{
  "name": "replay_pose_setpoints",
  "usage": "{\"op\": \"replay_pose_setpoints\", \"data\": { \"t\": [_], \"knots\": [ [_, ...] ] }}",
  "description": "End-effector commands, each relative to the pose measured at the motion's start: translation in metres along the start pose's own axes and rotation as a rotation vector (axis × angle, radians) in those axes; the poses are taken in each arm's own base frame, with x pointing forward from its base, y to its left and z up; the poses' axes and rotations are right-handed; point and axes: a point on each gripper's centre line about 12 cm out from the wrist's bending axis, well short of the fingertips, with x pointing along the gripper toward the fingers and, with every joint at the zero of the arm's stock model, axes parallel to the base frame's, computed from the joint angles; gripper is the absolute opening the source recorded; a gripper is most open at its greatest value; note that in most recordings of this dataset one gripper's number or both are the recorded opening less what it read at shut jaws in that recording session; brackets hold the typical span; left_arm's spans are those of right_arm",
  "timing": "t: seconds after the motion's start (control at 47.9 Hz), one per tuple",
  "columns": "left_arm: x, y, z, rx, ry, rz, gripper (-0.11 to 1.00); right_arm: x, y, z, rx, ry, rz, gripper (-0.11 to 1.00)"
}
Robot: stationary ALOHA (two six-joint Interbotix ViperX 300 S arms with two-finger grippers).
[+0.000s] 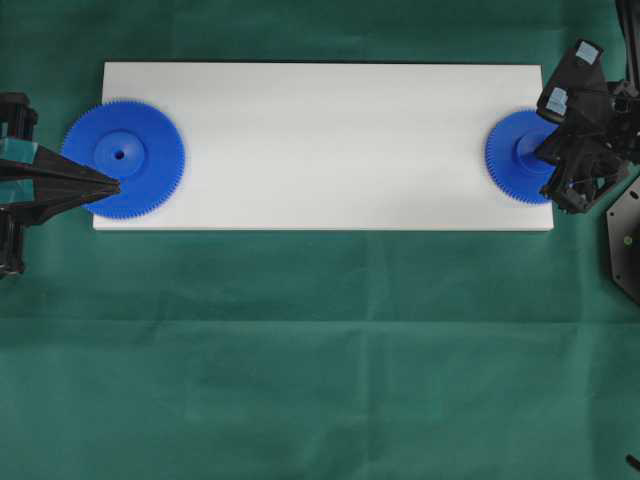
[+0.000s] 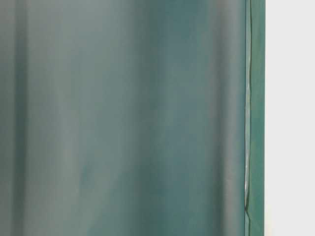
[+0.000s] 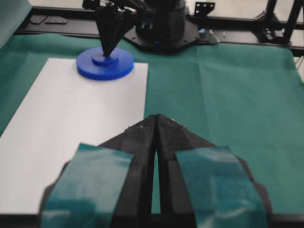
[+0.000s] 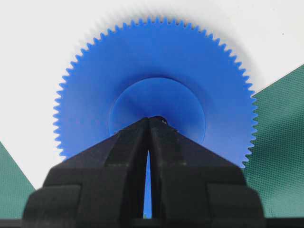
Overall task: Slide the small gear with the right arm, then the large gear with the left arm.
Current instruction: 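Press the right gripper tip down on the small gear's hub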
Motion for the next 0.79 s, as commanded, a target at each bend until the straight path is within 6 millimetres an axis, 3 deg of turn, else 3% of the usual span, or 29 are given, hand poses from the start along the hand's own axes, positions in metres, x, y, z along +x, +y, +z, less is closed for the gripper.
{"op": "replay_pose_setpoints", "data": {
  "t": [0.0, 0.773],
  "knots": [
    [0.002, 0.000, 0.003, -0.003, -0.012, 0.002, 0.00, -0.003, 0.001, 0.007, 0.002, -0.023, 0.003, 0.51],
    [0.001, 0.000, -0.001, -0.003, -0.002, 0.002, 0.00, 0.013, 0.001, 0.007, 0.002, 0.046, -0.013, 0.51]
  ]
}}
